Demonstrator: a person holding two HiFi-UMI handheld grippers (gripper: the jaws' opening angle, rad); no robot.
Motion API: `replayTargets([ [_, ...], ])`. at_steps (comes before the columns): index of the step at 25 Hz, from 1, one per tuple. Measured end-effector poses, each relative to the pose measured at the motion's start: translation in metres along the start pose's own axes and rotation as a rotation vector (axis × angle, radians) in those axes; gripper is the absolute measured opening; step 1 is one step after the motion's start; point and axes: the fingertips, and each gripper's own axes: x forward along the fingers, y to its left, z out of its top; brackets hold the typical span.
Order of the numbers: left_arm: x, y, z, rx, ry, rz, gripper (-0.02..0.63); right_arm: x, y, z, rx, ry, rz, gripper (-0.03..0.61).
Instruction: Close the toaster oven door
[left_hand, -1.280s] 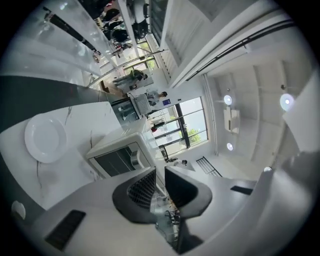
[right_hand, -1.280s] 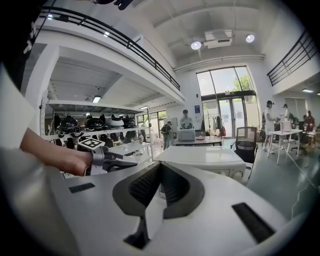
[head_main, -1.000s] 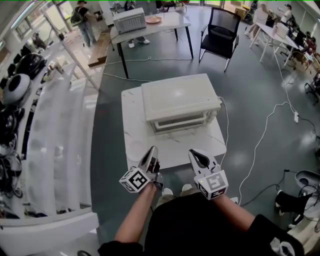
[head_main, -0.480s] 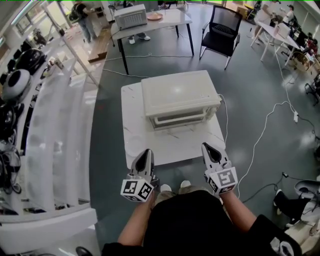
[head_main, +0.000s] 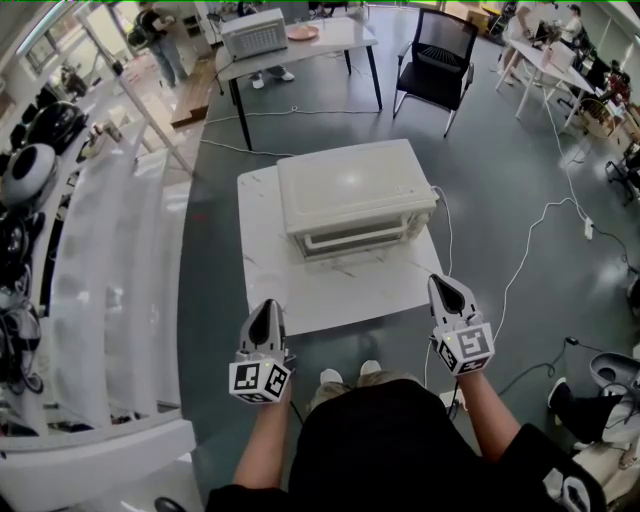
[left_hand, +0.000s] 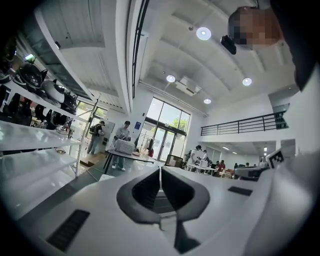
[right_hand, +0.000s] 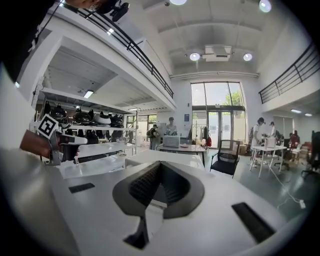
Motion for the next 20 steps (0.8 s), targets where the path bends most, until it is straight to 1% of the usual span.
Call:
replayTargets([
  [3, 0.001, -0.004, -0.007, -0.004, 0.014, -0.013, 0.026, 0.001, 0.004, 0.003, -0.048, -0.010, 0.002, 0.021],
  [7, 0.008, -0.009, -0.012, -0.011, 0.040, -0.010, 0.026, 0.005, 0.004, 0.003, -0.023, -0.019, 0.001, 0.021],
  [11, 0.014, -0.012, -0.008, -0.009, 0.035, -0.017, 0.026, 0.006, 0.003, 0.000, 0.001, -0.004, -0.003, 0.021],
  [20, 0.018, -0.017, -0.014, 0.001, 0.038, -0.032, 0.026, 0.002, 0.008, -0.006, 0.001, 0.012, 0.003, 0.021],
])
